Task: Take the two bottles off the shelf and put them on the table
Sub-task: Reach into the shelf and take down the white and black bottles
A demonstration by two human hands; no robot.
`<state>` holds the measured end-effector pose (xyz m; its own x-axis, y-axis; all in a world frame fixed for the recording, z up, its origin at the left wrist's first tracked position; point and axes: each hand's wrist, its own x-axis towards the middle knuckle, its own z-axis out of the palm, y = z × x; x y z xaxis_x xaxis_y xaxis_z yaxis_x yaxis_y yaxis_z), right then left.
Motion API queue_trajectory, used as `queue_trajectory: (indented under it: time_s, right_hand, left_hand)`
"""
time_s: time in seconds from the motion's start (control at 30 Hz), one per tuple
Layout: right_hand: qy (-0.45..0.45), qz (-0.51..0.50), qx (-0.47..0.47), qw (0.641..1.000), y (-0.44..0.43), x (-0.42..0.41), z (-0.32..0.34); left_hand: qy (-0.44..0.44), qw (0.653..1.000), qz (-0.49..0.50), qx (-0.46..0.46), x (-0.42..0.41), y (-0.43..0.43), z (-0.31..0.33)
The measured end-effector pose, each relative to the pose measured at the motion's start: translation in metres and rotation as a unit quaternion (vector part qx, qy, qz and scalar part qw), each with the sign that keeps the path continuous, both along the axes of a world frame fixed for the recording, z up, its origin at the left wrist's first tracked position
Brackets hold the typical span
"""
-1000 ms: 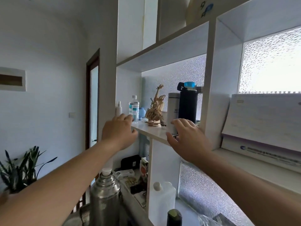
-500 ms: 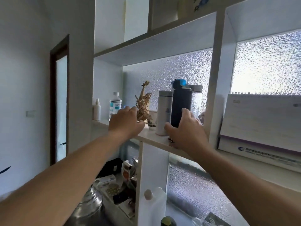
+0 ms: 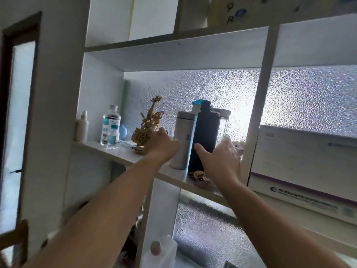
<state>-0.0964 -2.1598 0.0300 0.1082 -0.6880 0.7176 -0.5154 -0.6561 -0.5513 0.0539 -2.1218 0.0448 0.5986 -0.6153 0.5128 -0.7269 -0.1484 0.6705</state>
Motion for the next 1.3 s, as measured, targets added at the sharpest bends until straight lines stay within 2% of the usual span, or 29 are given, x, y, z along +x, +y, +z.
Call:
queue_trajectory:
  time_s: [0.23,0.4,0.67,0.83,1.0,1.3]
  right_hand:
    - [0.013,-0.046,0.022,0.999,-0.017,0.004,0.002]
    - [0.055,-0.089,0.017,0.994,-0.027,0.006,0.004]
    - [0.12,-0.142,0.046,0.982,-0.036,0.018,0.018]
    - [0.151,-0.17,0.031,0.973,-0.039,0.022,0.013]
    - [0.148,-0.172,0.058,0.972,-0.044,0.023,0.017]
    - [0.133,-0.142,0.044,0.98,-0.045,0.021,0.014]
  left_hand:
    - [0.042,0.999,-0.026,-0.017,0.002,-0.019,-0.001]
    - [0.056,0.998,-0.039,-0.005,0.008,-0.034,-0.003]
    - [0.073,0.995,-0.067,-0.034,0.014,-0.055,-0.013]
    - [0.085,0.991,-0.092,-0.052,0.017,-0.063,-0.018]
    - [0.064,0.992,-0.075,-0.079,0.017,-0.07,-0.022]
    - [0.035,0.99,-0.072,-0.116,0.016,-0.064,-0.026]
